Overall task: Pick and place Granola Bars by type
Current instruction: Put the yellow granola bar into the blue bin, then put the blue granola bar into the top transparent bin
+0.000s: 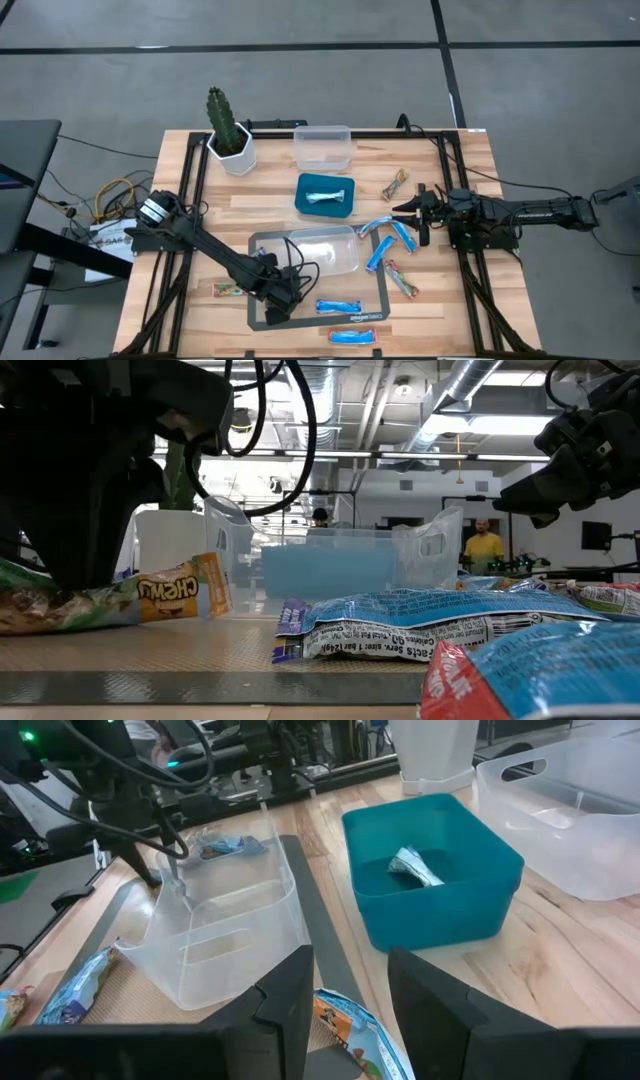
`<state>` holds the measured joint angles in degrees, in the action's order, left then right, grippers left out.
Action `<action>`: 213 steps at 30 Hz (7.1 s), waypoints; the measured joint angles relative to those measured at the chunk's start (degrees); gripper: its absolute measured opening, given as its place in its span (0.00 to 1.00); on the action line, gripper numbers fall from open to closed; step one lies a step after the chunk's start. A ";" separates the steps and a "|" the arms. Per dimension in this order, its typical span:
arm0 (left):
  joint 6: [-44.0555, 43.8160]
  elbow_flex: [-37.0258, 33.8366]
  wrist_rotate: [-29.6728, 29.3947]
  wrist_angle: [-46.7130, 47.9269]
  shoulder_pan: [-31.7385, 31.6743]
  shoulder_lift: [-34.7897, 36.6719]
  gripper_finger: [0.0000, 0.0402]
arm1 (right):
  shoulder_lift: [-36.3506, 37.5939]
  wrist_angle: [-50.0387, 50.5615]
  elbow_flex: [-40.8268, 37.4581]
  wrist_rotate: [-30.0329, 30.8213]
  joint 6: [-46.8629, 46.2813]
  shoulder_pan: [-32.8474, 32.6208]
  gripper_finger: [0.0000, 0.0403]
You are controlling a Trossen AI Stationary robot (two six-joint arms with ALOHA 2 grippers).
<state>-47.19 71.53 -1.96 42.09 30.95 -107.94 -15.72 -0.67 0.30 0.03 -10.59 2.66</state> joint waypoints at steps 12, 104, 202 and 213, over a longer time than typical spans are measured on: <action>1.31 0.00 0.36 -0.41 -0.12 0.00 0.51 | -0.01 0.01 0.00 0.00 0.00 0.01 0.31; 13.47 -0.04 -13.35 -0.32 -13.86 17.15 0.13 | 0.00 0.02 0.00 0.00 0.00 0.00 0.31; 20.44 -25.35 -10.50 3.23 -14.85 40.46 0.38 | -0.05 0.02 0.00 0.00 0.00 0.00 0.31; 0.09 -25.33 -0.81 6.73 -13.75 35.32 0.38 | -0.01 0.02 0.00 0.00 0.00 0.02 0.31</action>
<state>-47.11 46.19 -2.77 48.83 17.20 -72.62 -15.73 -0.64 0.30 0.03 -10.59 2.67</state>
